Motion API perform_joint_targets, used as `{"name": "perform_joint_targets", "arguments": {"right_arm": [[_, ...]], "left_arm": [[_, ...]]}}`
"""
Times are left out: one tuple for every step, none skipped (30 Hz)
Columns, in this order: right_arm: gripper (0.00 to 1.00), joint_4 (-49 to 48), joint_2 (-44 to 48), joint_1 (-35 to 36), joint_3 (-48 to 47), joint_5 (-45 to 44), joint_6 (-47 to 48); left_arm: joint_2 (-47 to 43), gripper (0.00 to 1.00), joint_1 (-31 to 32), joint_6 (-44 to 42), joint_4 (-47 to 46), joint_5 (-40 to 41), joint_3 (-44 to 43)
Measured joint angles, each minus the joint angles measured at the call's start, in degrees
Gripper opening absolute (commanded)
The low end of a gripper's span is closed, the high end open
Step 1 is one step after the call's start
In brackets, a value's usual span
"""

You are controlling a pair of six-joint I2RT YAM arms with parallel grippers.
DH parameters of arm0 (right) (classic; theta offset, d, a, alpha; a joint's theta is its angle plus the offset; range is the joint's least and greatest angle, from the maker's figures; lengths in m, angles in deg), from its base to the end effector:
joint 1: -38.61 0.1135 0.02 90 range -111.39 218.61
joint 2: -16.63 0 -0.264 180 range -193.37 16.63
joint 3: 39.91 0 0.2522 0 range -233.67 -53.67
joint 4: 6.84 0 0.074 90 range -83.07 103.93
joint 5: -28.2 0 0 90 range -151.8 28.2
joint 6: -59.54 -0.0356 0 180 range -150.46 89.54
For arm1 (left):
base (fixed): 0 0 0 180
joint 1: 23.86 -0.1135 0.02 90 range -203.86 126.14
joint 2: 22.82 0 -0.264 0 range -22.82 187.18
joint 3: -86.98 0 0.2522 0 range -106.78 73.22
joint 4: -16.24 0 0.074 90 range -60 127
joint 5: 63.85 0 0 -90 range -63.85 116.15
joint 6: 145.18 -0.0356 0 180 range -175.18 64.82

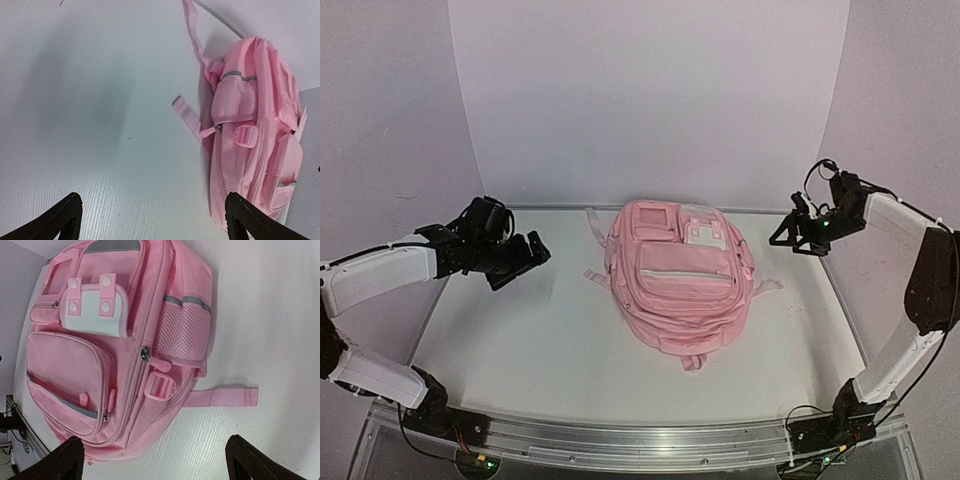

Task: Pack the student bag
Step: Reset both arms

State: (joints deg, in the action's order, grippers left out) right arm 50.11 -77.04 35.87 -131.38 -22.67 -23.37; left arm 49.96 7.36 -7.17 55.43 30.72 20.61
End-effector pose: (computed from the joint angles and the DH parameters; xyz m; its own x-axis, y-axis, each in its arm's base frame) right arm 0.3417 0.0061 0.2800 -0.8157 -0.0568 -0.5757 -0.3898 0.7893 0.4744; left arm 0.2316 -0.1370 0.2593 -0.7574 -0.4073 -0.5104 -0.1404 0.8649 -0.4819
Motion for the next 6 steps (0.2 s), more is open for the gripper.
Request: {"name": "perform_joint_targets", "arguments": {"right_arm": [[0.98, 0.1, 0.0, -0.2, 0.6, 0.2, 0.4], [0.98, 0.0, 0.0, -0.2, 1.1, 0.4, 0.6], [0.98, 0.0, 0.0, -0.1, 1.5, 0.6, 0.9], [0.98, 0.1, 0.0, -0.1, 1.9, 0.8, 1.2], [0.98, 0.1, 0.0, -0.1, 2.2, 1.0, 1.3], [0.98, 0.0, 0.0, 0.0, 2.6, 1.2, 1.6]], "left_arm": [[0.7, 1.0, 0.0, 0.1, -0.1, -0.3, 0.8], [1.1, 1.0, 0.0, 0.2, -0.2, -0.5, 1.6], [1.5, 1.0, 0.0, 0.3, -0.4, -0.8, 2.3], [1.6, 1.0, 0.0, 0.4, -0.4, -1.0, 2.9], [1.6, 1.0, 0.0, 0.4, -0.4, -1.1, 3.2], [1.6, 1.0, 0.0, 0.4, -0.4, -1.4, 3.3]]}}
